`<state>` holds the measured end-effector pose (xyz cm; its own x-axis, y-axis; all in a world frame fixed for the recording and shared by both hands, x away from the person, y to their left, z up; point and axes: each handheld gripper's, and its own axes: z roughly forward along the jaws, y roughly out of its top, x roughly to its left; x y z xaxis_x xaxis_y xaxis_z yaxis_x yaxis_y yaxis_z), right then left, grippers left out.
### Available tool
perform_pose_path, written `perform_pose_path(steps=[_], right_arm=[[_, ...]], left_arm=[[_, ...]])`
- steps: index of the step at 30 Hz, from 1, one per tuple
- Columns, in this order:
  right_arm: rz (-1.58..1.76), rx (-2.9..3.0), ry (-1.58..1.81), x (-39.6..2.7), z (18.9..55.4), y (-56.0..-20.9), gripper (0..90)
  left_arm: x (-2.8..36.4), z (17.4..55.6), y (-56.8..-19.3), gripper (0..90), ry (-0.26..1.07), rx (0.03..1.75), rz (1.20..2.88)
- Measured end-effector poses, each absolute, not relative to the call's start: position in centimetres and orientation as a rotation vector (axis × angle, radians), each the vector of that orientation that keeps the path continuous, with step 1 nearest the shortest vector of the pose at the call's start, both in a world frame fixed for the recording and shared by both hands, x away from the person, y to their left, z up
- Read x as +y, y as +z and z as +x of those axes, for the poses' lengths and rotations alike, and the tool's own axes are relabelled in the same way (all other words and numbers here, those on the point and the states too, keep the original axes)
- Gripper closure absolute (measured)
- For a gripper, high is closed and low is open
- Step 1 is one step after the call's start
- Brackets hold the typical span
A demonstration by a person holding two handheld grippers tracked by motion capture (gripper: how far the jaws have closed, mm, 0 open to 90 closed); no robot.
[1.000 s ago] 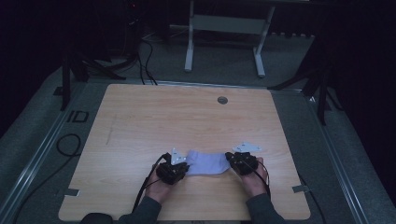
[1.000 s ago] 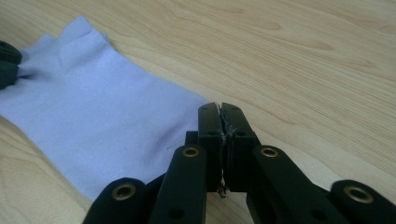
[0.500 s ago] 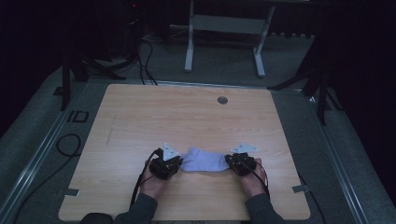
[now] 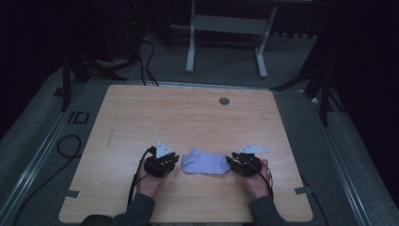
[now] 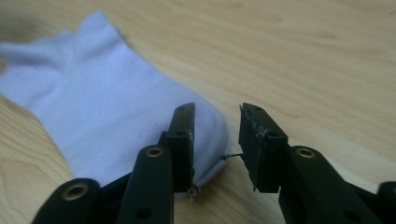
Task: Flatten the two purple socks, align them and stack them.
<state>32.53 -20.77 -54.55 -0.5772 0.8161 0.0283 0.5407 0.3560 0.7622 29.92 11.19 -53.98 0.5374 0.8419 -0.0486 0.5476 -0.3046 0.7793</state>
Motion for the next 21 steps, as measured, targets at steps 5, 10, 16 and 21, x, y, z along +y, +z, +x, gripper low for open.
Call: perform_pose_path(steps=[5,10,16,21], right_arm=[[1.206,2.218,1.11,-21.6,32.3,-53.9,59.8],[1.233,2.197,1.121,-22.2,32.4,-53.9,58.7],[1.237,2.18,1.127,-22.6,32.3,-53.7,58.0],[1.253,2.163,1.126,-23.2,32.4,-53.5,57.2]], left_arm=[[10.8,29.8,-54.1,75.6,0.452,1.096,2.001],[9.7,29.7,-54.1,78.8,0.429,1.029,2.016],[9.6,29.7,-54.1,80.3,0.436,1.027,2.017],[10.0,29.8,-54.0,80.0,0.445,1.047,2.003]])
